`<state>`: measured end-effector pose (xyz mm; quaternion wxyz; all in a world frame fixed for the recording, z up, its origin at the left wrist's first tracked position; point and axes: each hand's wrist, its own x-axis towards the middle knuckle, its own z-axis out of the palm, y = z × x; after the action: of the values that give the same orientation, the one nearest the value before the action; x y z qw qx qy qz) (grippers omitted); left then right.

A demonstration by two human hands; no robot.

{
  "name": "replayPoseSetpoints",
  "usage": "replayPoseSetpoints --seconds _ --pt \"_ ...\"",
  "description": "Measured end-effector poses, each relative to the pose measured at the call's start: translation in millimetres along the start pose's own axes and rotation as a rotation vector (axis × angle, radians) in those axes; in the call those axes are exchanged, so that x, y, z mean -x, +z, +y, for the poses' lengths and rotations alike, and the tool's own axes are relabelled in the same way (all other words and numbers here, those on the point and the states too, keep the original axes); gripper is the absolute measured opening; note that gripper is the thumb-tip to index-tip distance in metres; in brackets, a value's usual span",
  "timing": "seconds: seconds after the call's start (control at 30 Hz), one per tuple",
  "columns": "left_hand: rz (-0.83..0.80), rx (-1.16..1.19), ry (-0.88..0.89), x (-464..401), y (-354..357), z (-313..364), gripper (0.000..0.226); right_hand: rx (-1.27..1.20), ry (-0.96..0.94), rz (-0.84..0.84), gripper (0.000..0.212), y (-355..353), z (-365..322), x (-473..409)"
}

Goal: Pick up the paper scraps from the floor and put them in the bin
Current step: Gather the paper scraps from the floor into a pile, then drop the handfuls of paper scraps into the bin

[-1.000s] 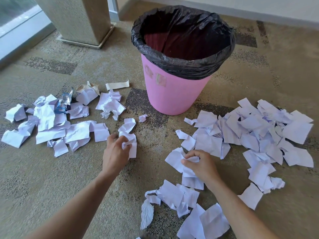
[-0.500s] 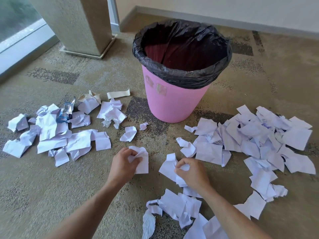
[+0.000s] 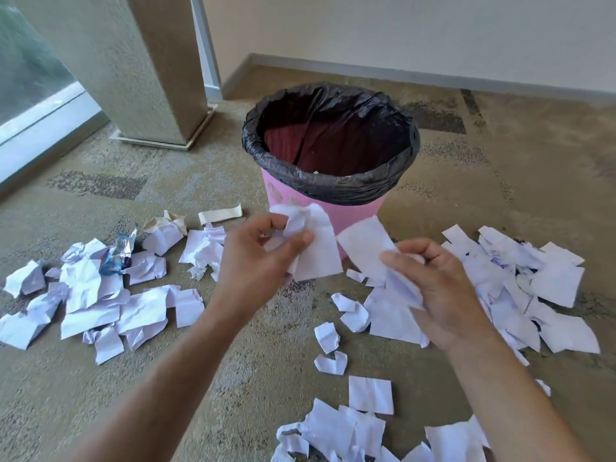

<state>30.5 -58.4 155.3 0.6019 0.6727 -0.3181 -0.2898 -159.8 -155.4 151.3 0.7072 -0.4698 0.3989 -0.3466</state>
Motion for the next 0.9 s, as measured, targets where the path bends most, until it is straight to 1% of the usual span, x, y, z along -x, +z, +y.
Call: replayPoseSetpoints --seconds 0.1,0.17,0.23,0.3,0.33,0.4,0.43,0.5,0.53,0.6,0.63,0.7,0.8,0.87,0.9 --pt "0.033 0.012 0.14 -16.2 7.3 52.4 0.008 -0.005 -0.208 -0.027 0.019 9.7 -63.7 -1.9" --pt "0.089 -0.064 0.193 -37.0 13.8 76.4 0.008 0.092 -0.34 0.032 0.022 16.2 -94.6 -18.1" --pt "0.15 -0.144 0.184 -67.5 20.0 90.9 0.01 0.229 -0.417 0.124 0.021 27.1 -116.9 -44.8" --pt "0.17 -0.193 0.141 -97.5 25.9 100.1 0.016 0.327 -0.414 0.191 0.021 38.6 -130.1 -79.1" --pt "0.164 -0.22 0.12 -110.7 28.5 103.6 0.019 0.359 -0.391 0.193 0.02 45.1 -133.7 -95.8" --pt "0.149 -0.284 0.083 -128.9 34.3 110.0 0.023 0.427 -0.341 0.161 0.01 54.5 -135.1 -122.0" --pt "0.138 -0.323 0.067 -135.7 36.5 111.2 0.026 0.464 -0.332 0.13 0.009 56.9 -133.5 -128.8" --pt "0.112 -0.387 0.048 -143.0 39.7 110.0 0.033 0.528 -0.349 0.09 0.016 56.3 -128.3 -132.3" --pt "0.102 -0.407 0.04 -143.2 40.8 107.9 0.035 0.539 -0.371 0.088 0.016 53.5 -125.3 -128.7" --pt "0.112 -0.442 0.061 -139.3 44.4 102.8 0.038 0.517 -0.429 0.123 0.019 43.0 -119.0 -119.8" --pt "0.13 -0.447 0.102 -134.0 47.4 100.5 0.036 0.486 -0.462 0.154 0.02 34.8 -115.1 -116.3" --pt "0.186 -0.421 0.241 -118.3 57.2 95.7 0.029 0.427 -0.529 0.215 0.015 15.1 -107.6 -107.7" --pt "0.246 -0.358 0.564 -86.5 77.3 83.4 0.019 0.397 -0.555 0.275 0.014 -18.6 -91.4 -93.3" --pt "0.2 -0.324 0.751 -63.5 96.7 68.6 0.016 0.409 -0.513 0.305 0.018 -44.5 -74.0 -81.4" --pt "0.152 -0.315 0.801 -53.9 107.6 57.4 0.015 0.431 -0.48 0.321 0.02 -59.4 -63.0 -76.6"
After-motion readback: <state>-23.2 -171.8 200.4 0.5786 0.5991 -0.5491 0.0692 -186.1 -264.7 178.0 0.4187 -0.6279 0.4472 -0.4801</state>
